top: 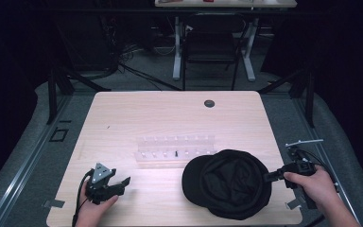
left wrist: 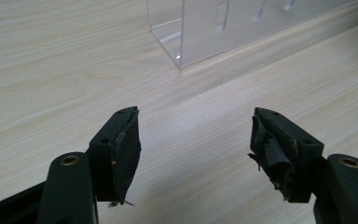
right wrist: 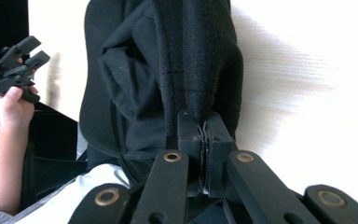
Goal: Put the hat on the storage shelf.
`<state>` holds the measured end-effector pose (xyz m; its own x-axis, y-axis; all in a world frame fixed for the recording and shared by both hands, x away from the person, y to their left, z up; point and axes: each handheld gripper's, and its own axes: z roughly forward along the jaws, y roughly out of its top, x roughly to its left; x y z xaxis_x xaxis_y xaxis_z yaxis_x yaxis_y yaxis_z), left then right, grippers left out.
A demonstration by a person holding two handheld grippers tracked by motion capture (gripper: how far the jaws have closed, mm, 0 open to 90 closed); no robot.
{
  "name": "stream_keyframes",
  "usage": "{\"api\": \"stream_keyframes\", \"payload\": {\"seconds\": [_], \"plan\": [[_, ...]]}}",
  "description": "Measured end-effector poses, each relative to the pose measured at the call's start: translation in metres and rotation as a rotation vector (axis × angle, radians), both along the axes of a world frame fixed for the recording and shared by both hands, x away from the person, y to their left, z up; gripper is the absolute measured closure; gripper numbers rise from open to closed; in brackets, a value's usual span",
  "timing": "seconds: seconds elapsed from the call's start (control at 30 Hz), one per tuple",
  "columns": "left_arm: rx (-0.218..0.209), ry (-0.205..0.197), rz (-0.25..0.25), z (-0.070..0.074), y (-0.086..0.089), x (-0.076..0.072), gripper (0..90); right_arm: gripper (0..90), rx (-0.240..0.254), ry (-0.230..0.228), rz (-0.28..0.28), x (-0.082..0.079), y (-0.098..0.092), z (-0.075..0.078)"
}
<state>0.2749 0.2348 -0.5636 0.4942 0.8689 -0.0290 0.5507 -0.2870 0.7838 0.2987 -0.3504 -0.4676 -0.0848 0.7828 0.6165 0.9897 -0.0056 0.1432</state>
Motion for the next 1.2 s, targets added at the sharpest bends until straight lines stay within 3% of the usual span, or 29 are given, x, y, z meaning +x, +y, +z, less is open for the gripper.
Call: {"api": "stream_keyframes", "payload": {"seconds": [0.03,0.1,0.13,0.17,0.27,0.3,0.37,0.63,0.8,1.2], "plan": [[-0.001,-0.005,0.002,0.0,0.0,0.0,33.4,88.5,0.02,0.004,-0.01,0.0,0.001,0.003],[-0.002,-0.004,0.001,0.0,0.0,0.0,33.4,88.4,0.002,0.008,0.011,0.001,0.0,0.006],[-0.003,-0.005,0.003,-0.001,0.0,0.0,33.4,88.4,0.066,-0.003,-0.043,0.0,0.004,0.006],[-0.003,-0.005,0.003,-0.001,0.0,0.0,33.4,88.4,0.076,0.005,-0.013,0.001,0.001,0.009],[-0.003,-0.005,0.003,-0.001,0.0,0.0,33.4,88.4,0.093,0.012,0.006,0.003,0.002,0.017],[-0.003,-0.003,0.002,-0.001,0.0,0.0,33.4,88.4,0.175,0.0,0.005,0.003,0.004,0.02],[-0.003,-0.005,0.003,-0.001,0.0,0.0,33.4,88.4,0.194,-0.011,0.013,0.003,0.007,0.024],[-0.003,-0.002,0.002,0.0,0.0,0.0,33.3,88.4,0.24,-0.044,0.024,0.005,0.019,0.043],[-0.001,0.001,0.0,0.0,0.0,0.0,33.3,88.4,0.237,-0.057,0.037,0.006,0.025,0.052],[-0.001,-0.003,0.007,0.0,0.001,0.0,33.3,88.5,0.252,-0.124,0.063,0.006,0.042,0.092]]}}
